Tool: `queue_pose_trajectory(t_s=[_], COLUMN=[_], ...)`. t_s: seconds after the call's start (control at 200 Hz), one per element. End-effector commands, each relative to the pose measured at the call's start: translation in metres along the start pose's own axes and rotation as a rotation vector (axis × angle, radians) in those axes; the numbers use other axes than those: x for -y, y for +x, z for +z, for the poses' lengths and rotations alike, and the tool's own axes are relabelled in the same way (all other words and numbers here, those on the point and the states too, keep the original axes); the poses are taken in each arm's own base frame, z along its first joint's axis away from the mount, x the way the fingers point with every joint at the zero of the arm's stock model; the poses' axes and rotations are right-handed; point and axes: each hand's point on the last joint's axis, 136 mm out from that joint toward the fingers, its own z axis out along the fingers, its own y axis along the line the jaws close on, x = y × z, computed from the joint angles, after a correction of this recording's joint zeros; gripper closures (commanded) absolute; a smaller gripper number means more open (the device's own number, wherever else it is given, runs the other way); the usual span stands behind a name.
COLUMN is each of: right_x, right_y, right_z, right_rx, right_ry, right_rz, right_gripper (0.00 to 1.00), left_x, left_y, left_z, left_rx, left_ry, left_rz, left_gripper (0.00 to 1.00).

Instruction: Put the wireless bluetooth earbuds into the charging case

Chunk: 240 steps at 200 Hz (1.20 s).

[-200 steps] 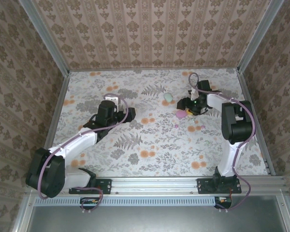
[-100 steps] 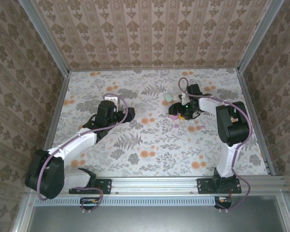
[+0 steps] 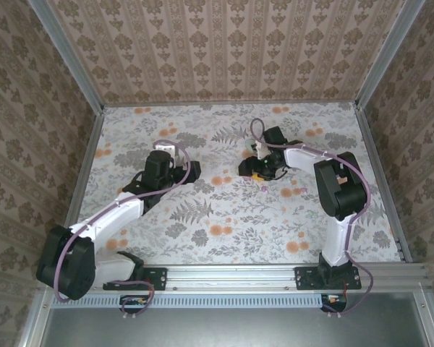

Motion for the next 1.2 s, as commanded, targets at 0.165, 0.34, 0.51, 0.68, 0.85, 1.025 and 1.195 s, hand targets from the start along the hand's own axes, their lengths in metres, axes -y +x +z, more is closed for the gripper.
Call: queue_pose_trajectory(t_s=[0.165, 0.34, 0.51, 0.68, 0.85, 1.025, 1.195], right_x=[-0.041, -0.035, -0.025, -0.018, -0.018, -0.020, -0.023], right_y=[0.000, -0.017, -0.040, -0.058, -0.075, -0.073, -0.069], right_z=[0.026, 0.005, -0.035, -0.029, -0.014, 0.004, 0.015], right_rx=[-0.075, 0.011, 0.134, 0.100, 0.095, 0.032, -0.014], right_ry=[-0.058, 0.068, 0.104, 0.104, 0.087, 0.036, 0.008], right_rz=[-0.065, -0.114, -0.166, -0.191, -0.209, -0.202, -0.222], right_gripper=[0.30, 0.30, 0.29, 0.29, 0.29, 0.29, 0.29], left_x=[0.006, 0.006, 0.003, 0.003, 0.006, 0.006, 0.003], left_y=[-0.018, -0.019, -0.017, -0.018, -0.019, -0.017, -0.016], left_z=[-0.009, -0.012, -0.016, -0.017, -0.018, -0.020, -0.023], left_rx=[0.043, 0.047, 0.054, 0.056, 0.052, 0.050, 0.053], left_ry=[0.002, -0.004, -0.013, -0.011, 0.002, 0.001, -0.009], left_rz=[0.025, 0.026, 0.021, 0.024, 0.026, 0.023, 0.022], left_gripper=[0.00, 0.00, 0.00, 0.00, 0.00, 0.00, 0.00])
